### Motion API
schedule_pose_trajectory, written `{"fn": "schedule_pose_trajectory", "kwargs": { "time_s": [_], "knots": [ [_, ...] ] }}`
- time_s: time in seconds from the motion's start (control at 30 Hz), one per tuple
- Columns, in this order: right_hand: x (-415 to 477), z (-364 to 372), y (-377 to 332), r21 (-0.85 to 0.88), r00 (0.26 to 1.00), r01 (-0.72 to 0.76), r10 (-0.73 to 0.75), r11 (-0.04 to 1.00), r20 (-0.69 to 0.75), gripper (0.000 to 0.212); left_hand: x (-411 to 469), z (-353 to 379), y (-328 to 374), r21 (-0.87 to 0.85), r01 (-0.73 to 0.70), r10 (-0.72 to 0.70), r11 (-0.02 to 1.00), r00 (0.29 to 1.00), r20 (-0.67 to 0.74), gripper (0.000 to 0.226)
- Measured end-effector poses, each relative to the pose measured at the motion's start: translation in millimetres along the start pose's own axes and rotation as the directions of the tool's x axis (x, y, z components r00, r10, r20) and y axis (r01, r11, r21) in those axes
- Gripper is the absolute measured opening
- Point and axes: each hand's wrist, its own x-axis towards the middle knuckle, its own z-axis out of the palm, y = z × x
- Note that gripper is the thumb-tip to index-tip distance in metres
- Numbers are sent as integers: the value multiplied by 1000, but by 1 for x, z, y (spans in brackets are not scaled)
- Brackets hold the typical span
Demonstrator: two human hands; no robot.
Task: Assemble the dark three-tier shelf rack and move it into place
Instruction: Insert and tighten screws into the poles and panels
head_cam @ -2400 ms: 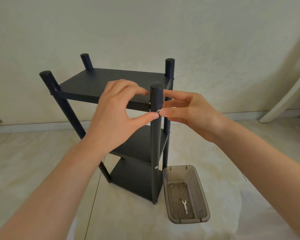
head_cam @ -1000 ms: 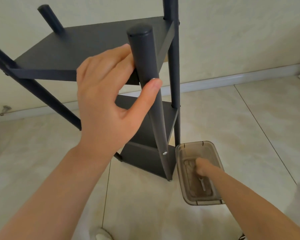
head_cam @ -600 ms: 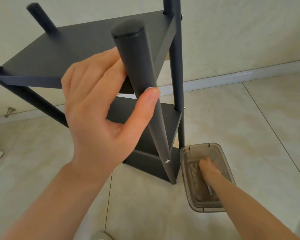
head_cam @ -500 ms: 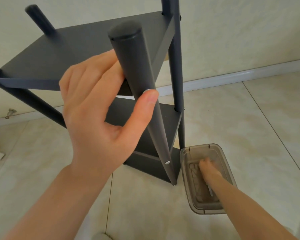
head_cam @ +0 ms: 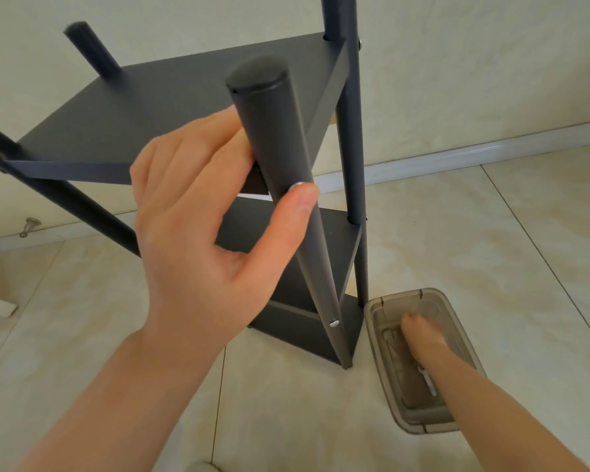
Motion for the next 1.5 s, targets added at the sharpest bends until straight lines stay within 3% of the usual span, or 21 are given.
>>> {"fn": "schedule_pose_trajectory", "kwargs": {
  "time_s": [0.17, 0.33, 0.43, 0.57, 0.7, 0.87, 1.07, 1.23, 1.5],
  "knots": [
    [18, -38, 30, 218, 975, -150, 181, 964, -131, 29, -1, 1, -2, 16, -8, 8, 1000, 1000, -6, 23],
    [36, -61, 41, 512, 948, -130, 257, 849, -185, 10, 0, 3, -4, 13, -16, 16, 1000, 1000, -16, 27],
    [31, -64, 22, 751, 915, -45, 330, 658, -233, 4, 0, 3, -4, 7, -2, 2, 1000, 1000, -26, 38],
    [4, -64, -6, 925, 833, 63, 490, 376, -256, 5, 0, 2, -3, 3, 0, 0, 1000, 1000, 4, 37],
    [-30, -93, -26, 978, 757, 170, 619, 122, -209, 12, 3, -4, 1, -21, 37, -36, 999, 999, 26, 38],
    [-98, -145, -77, 869, 740, 485, 576, -98, -348, 6, 4, -7, 1, -6, 75, -75, 997, 994, 80, 38],
    [-173, -178, -117, 760, 723, 634, 461, -145, -515, 7, -1, -6, 1, 53, 34, -35, 998, 999, 34, 43],
    [-202, -200, -134, 778, 801, 596, 223, -200, -556, 17, -3, -8, 1, 73, 8, -9, 997, 1000, 7, 47],
    [-206, -221, -153, 810, 805, 578, 237, -104, -544, 18, 3, -21, -18, 93, -14, 17, 996, 999, -35, 47]
  ]
}}
